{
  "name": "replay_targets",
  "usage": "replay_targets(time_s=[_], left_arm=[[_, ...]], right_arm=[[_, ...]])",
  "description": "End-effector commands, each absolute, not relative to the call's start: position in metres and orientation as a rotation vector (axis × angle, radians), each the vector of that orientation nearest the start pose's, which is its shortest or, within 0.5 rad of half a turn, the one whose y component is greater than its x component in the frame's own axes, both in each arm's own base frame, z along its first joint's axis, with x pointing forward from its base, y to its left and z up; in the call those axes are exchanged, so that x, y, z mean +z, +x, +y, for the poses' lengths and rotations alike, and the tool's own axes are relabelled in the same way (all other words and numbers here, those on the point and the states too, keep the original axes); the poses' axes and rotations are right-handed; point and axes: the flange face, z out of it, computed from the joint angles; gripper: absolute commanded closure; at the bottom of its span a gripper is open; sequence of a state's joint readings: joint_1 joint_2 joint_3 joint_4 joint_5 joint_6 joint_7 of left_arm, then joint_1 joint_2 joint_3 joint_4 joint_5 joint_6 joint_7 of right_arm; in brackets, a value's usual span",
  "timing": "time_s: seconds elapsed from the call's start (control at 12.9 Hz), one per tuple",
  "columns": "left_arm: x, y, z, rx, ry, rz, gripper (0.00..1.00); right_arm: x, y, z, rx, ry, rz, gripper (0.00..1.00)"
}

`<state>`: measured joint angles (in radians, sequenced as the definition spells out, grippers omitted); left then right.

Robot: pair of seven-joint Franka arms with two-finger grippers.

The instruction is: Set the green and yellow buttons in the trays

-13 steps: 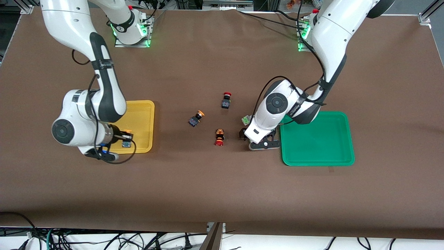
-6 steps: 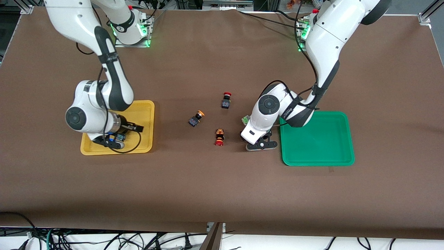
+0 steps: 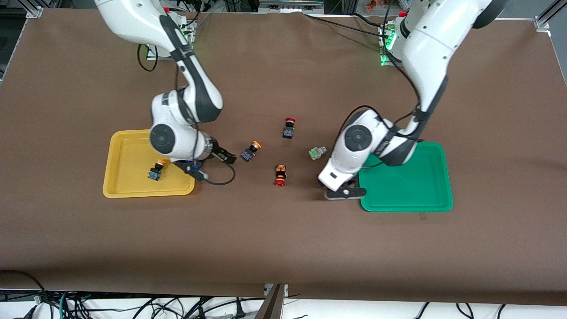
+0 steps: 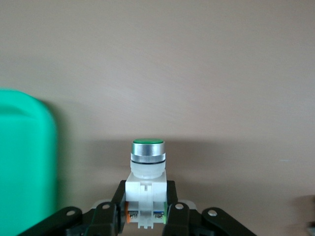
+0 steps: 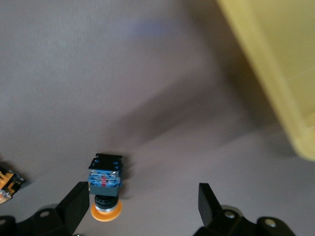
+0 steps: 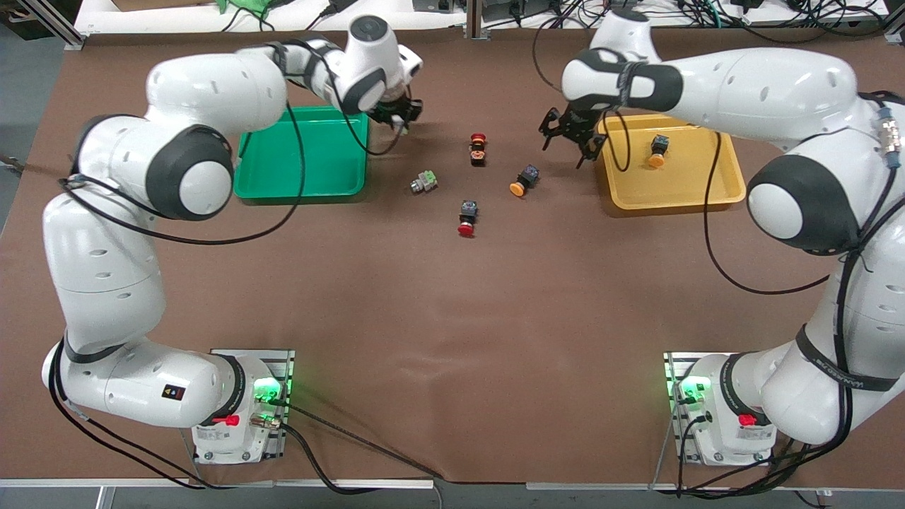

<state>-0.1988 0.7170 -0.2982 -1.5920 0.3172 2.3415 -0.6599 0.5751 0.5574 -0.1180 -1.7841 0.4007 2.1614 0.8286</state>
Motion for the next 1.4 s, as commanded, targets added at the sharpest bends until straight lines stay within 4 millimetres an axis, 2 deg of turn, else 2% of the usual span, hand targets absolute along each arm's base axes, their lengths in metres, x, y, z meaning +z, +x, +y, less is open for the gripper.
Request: replay_targets(time_s=[0.0, 0.08, 0.23, 0.31, 0.39, 0.47, 0.54, 0.62, 0.7, 0.78, 0.93, 1.01, 1.09, 1.16, 1.32], left_arm=[[0.273, 0.629, -0.229, -0.029, -3.07, 0.206, 1.0], [0.266, 0.621, -0.202, 0.02, -3.071, 0.24, 1.0], [0.246, 0.599, -0.185, 0.03, -3.081, 0.255, 1.0], [0.23, 0.588, -0.176, 0.032, -3.091, 0.243, 0.77], [0.226, 0.586, -0.17, 0.033, -3.095, 0.23, 0.25], [0.228, 0.588, -0.172, 0.03, -3.095, 0.23, 0.0], [0.234, 0.59, -0.18, 0.016, -3.099, 0.231, 0.0], [0.244, 0.594, -0.196, -0.014, -3.117, 0.232, 0.0], [0.248, 0.59, -0.22, -0.015, -3.149, 0.223, 0.0], [0.25, 0.591, -0.239, -0.018, -3.18, 0.192, 0.0], [0.248, 0.58, -0.294, -0.019, -3.204, 0.256, 0.0], [0.242, 0.571, -0.314, -0.012, -3.191, 0.338, 0.0], [0.234, 0.56, -0.333, -0.007, -3.176, 0.446, 0.0], [0.228, 0.547, -0.356, -0.015, -3.143, 0.584, 0.0], [0.224, 0.527, -0.39, -0.061, -3.06, 0.806, 0.0]], right_arm=[[0.203, 0.549, 0.338, 0.393, -2.845, 1.014, 0.02], [0.193, 0.543, 0.35, 0.379, -2.843, 1.032, 0.02], [0.18, 0.534, 0.365, 0.343, -2.841, 1.05, 0.02], [0.177, 0.53, 0.37, 0.336, -2.843, 1.047, 0.07], [0.176, 0.528, 0.372, 0.333, -2.846, 1.043, 0.19], [0.175, 0.527, 0.371, 0.34, -2.852, 1.04, 0.41], [0.182, 0.529, 0.369, 0.34, -2.857, 1.01, 0.7], [0.195, 0.535, 0.364, 0.33, -2.856, 0.987, 0.84], [0.208, 0.541, 0.349, 0.351, -2.898, 0.939, 0.85], [0.225, 0.55, 0.325, 0.383, -2.966, 0.866, 0.85], [0.255, 0.572, 0.263, 0.39, -3.089, 0.634, 0.85], [0.264, 0.583, 0.228, 0.403, -3.113, 0.519, 0.85], [0.266, 0.59, 0.201, 0.397, -3.129, 0.432, 0.85], [0.261, 0.592, 0.182, 0.4, -3.138, 0.385, 0.85], [0.24, 0.588, 0.164, 0.383, -3.147, 0.356, 0.84]])
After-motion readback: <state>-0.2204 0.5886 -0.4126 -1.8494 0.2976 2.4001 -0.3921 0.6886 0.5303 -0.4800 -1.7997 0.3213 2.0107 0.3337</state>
